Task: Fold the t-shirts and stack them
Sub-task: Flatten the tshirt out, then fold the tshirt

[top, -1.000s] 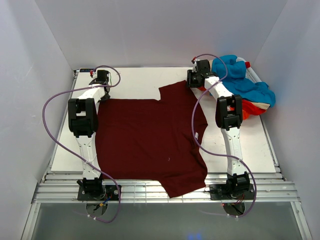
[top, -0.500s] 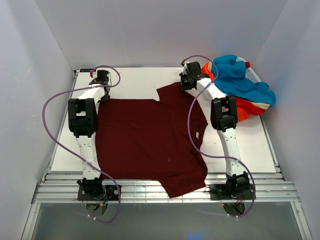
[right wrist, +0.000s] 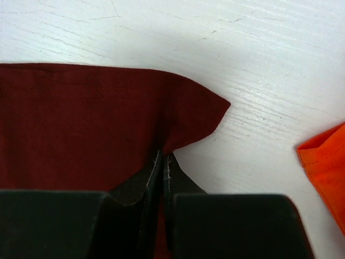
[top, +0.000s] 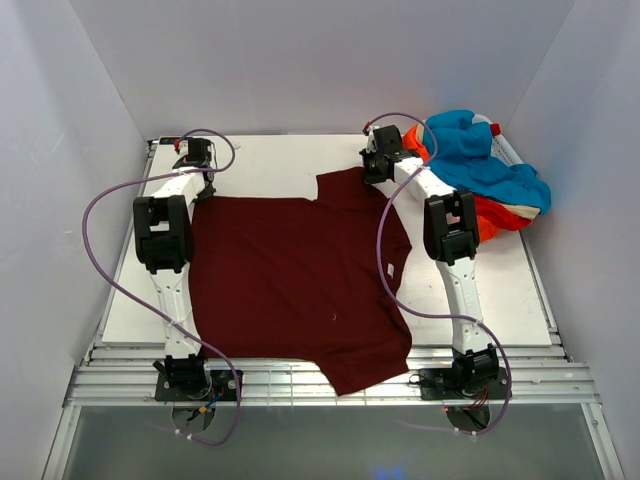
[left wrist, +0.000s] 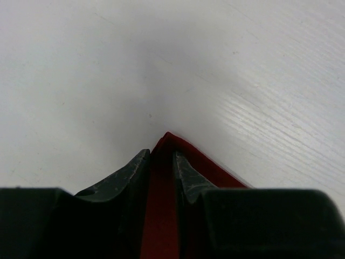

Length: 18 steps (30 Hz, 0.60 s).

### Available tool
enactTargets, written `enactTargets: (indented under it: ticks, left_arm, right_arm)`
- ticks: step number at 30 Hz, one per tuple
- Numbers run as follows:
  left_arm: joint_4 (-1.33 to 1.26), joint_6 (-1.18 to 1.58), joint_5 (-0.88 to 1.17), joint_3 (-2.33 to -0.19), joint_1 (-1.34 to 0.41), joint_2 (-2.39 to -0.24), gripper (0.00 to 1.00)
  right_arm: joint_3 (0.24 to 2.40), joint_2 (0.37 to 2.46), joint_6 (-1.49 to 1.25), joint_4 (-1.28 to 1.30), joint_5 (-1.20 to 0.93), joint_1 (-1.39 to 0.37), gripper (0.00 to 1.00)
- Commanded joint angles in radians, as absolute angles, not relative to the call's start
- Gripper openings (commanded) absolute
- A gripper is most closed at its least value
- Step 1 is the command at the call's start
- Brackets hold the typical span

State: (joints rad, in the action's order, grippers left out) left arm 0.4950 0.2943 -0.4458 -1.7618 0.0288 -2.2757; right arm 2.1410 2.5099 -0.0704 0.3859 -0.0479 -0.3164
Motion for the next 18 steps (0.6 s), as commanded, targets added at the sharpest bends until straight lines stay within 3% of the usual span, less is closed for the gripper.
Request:
enactTargets:
  ticks: [1,3,6,8,18]
  left_arm:
    - [0.512,0.29,-0.402,-1.775,0.043,-2.332,0.34]
    - [0.514,0.29,-0.39,-1.775,0.043,-2.348,0.29]
    - [0.512,0.293,-0.367,-1.775,0.043,-2.367,0.09]
    - [0.512,0.298,-0.354,-1.772,0.043,-2.368,0.02]
    - [0.503,0.31,-0.321,-1.761,0.043,-2.254,0.0]
  right_arm:
    - [2.092,2.496,-0.038,0.483,-0.008,-0.316,0.08]
    - [2.073,2.474,-0.034,0.48,-0.005,-0.318,0.08]
    - [2.04,2.438,-0.032,0.462,-0.005,-0.318,0.08]
    - [2.026,2.415,-0.034,0.457,0.037,-0.316,0.08]
    - [2.056,2.293,-0.022,0.46,0.048,-0.318,0.08]
